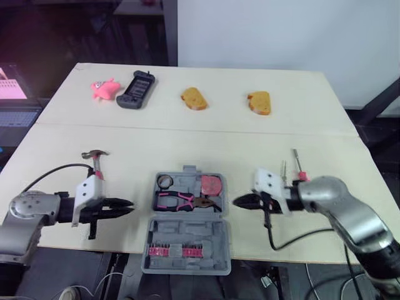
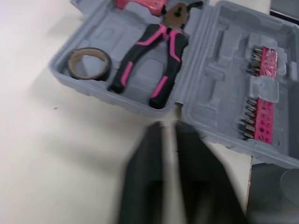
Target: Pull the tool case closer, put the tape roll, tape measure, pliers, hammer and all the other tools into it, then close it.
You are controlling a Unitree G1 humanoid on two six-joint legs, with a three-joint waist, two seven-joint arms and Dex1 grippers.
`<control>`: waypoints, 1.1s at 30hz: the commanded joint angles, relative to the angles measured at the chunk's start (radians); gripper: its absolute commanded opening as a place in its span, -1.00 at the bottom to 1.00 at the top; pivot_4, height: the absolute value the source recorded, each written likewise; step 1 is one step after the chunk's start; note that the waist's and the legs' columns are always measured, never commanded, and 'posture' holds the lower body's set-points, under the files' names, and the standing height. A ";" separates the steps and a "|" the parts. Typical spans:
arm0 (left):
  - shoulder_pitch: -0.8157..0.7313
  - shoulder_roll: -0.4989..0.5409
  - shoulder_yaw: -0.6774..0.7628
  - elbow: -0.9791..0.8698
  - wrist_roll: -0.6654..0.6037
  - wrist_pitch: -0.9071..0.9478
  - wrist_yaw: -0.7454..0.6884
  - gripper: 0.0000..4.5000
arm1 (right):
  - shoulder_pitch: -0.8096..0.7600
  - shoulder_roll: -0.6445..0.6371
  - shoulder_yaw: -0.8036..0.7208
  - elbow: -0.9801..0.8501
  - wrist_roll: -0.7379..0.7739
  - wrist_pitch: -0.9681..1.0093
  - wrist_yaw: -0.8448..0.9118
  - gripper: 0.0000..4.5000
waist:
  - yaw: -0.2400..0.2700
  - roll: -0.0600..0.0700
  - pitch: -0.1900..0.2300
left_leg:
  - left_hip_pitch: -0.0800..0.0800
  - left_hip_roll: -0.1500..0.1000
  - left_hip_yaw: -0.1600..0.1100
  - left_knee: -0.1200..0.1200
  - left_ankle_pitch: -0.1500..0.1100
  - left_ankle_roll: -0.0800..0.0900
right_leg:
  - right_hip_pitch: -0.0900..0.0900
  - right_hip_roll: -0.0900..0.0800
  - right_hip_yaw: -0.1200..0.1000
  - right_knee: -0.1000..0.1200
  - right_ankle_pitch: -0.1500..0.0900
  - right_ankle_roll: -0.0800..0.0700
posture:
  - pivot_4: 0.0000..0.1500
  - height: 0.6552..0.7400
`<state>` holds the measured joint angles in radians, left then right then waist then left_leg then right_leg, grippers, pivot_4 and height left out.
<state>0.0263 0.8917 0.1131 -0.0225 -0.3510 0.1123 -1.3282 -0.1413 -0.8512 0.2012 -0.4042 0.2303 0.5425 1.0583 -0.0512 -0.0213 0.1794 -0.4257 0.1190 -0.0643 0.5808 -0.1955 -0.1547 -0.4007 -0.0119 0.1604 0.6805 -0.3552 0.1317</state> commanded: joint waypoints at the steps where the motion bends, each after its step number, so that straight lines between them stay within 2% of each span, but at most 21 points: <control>1: 0.010 -0.009 -0.044 -0.004 0.049 -0.023 0.026 -0.97 | -0.005 0.015 0.056 0.008 -0.059 -0.010 -0.039 -1.00 | -0.002 0.000 0.000 | 0.000 0.000 0.000 0.001 0.000 0.000 | 0.000 0.000 0.000 0.000 0.000 0.000 | 1.00 0.99; 13: -0.068 -0.106 -0.204 0.051 0.209 -0.034 0.167 -0.97 | -0.114 0.169 0.261 0.115 -0.212 0.092 -0.154 -1.00 | 0.008 0.000 0.001 | 0.000 0.000 0.000 0.013 0.000 -0.001 | 0.005 0.000 0.001 0.001 0.002 -0.003 | 1.00 0.99; 19: -0.108 -0.139 -0.258 0.071 0.245 -0.030 0.185 -0.97 | -0.166 0.223 0.292 0.134 -0.241 0.138 -0.167 -1.00 | 0.001 -0.001 0.001 | 0.006 0.000 0.000 0.012 0.000 0.000 | 0.009 0.001 0.001 0.003 0.002 -0.003 | 1.00 0.99; 24: -0.200 -0.171 -0.293 0.169 0.285 -0.061 0.195 -0.97 | -0.188 0.215 0.290 0.157 -0.259 0.139 -0.159 -1.00 | 0.008 -0.001 0.001 | 0.011 0.000 0.000 0.013 0.000 -0.001 | 0.011 0.000 0.001 0.003 0.002 -0.004 | 1.00 0.99; 33: -0.510 -0.258 -0.326 0.526 0.354 -0.196 0.204 -0.97 | -0.308 0.240 0.236 0.313 -0.287 0.097 -0.208 -1.00 | 0.012 0.000 0.001 | 0.014 0.000 0.000 0.013 0.002 0.002 | 0.015 0.000 0.001 0.003 0.003 -0.003 | 1.00 0.99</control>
<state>-0.4438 0.6499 -0.2138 0.4549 -0.0157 -0.0480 -1.1485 -0.4231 -0.6178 0.4726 -0.1230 -0.0338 0.6605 0.8868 -0.0392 -0.0214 0.1804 -0.4123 0.1186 -0.0643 0.5940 -0.1934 -0.1531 -0.3840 -0.0114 0.1619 0.6832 -0.3518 0.1287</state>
